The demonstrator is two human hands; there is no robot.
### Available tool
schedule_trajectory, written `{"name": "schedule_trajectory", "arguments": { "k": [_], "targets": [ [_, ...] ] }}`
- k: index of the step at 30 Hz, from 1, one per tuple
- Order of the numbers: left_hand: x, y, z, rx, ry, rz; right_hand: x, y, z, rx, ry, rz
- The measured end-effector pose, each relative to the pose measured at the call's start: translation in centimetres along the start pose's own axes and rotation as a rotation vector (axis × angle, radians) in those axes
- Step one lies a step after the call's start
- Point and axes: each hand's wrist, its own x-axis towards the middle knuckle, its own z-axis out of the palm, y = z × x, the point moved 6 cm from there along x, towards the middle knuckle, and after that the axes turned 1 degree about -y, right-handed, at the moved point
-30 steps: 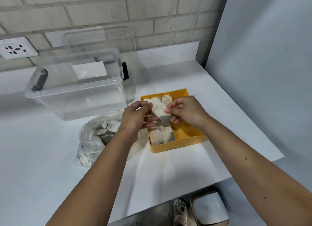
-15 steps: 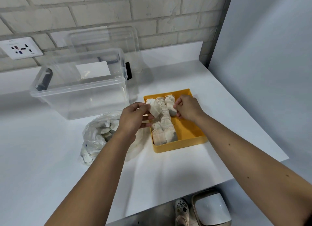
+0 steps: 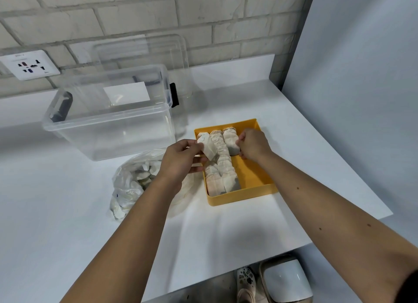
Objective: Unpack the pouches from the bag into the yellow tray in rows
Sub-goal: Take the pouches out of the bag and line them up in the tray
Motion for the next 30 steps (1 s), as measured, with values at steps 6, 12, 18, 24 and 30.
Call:
{"name": "schedule_trajectory", "arguments": {
  "k": [6, 12, 18, 24, 30],
  "targets": [
    [0.2, 0.2, 0.4, 0.052, -0.031, 0.028, -2.6, -2.4, -3.4, 0.161, 0.068, -0.156],
    [0.0, 0.6, 1.9, 0.135, -0.089, 0.079, -4.9, -4.4, -3.3, 0.350, -0.354, -0.237],
    [-0.3, 0.8, 1.7, 0.109, -0.079, 0.093, -4.0, -3.7, -5.1, 0.283, -0.146, -0.245],
    [-0.6, 0.6, 0.3, 0.067, -0.040, 0.089, -2.8, -1.4, -3.9, 0.076, -0.091, -0.131],
    [-0.6, 0.2, -0.4, 0.088, -0.025, 0.072, -1.7, -0.5, -1.3, 0.158, -0.139, -0.011]
  ]
}}
